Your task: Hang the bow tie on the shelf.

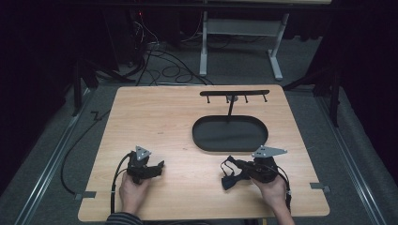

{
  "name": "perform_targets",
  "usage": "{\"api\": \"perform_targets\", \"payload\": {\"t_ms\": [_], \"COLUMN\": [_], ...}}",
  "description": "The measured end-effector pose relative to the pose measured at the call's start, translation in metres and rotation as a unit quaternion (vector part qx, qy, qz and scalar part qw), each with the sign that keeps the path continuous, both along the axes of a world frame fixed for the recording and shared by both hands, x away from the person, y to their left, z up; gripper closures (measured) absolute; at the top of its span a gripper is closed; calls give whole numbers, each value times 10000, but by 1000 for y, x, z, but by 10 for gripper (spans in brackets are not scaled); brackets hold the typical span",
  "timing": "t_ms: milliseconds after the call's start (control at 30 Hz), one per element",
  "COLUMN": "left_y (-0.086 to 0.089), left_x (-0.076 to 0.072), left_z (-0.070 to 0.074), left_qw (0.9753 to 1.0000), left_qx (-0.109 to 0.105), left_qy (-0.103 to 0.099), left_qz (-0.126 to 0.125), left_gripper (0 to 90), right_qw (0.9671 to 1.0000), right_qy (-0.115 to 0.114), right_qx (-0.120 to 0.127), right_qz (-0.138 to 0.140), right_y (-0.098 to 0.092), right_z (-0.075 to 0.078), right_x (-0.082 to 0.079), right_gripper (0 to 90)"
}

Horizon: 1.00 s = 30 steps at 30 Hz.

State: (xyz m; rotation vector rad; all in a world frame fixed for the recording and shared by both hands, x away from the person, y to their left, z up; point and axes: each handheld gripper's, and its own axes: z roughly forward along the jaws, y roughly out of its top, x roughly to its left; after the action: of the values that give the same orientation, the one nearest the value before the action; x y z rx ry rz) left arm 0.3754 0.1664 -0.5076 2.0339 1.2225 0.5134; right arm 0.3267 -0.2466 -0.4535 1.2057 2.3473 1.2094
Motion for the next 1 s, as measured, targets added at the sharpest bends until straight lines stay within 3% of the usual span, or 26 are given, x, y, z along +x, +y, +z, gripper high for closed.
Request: {"api": "perform_targets", "payload": {"t_ms": [333,1000], "left_y": [0,0], "left_x": [0,0], "left_z": [0,0], "left_qw": [10000,10000], "left_qx": [0,-3], "left_qy": [-2,0], "left_qz": [3,1], "left_gripper": [223,223], "right_qw": [9998,9992], "right_qy": [-217,-389], "right_qx": [22,24], "right_qz": [15,-12], "right_y": [-1,-5], "right_z": [15,32], "right_x": [0,4], "right_gripper": [900,900]}}
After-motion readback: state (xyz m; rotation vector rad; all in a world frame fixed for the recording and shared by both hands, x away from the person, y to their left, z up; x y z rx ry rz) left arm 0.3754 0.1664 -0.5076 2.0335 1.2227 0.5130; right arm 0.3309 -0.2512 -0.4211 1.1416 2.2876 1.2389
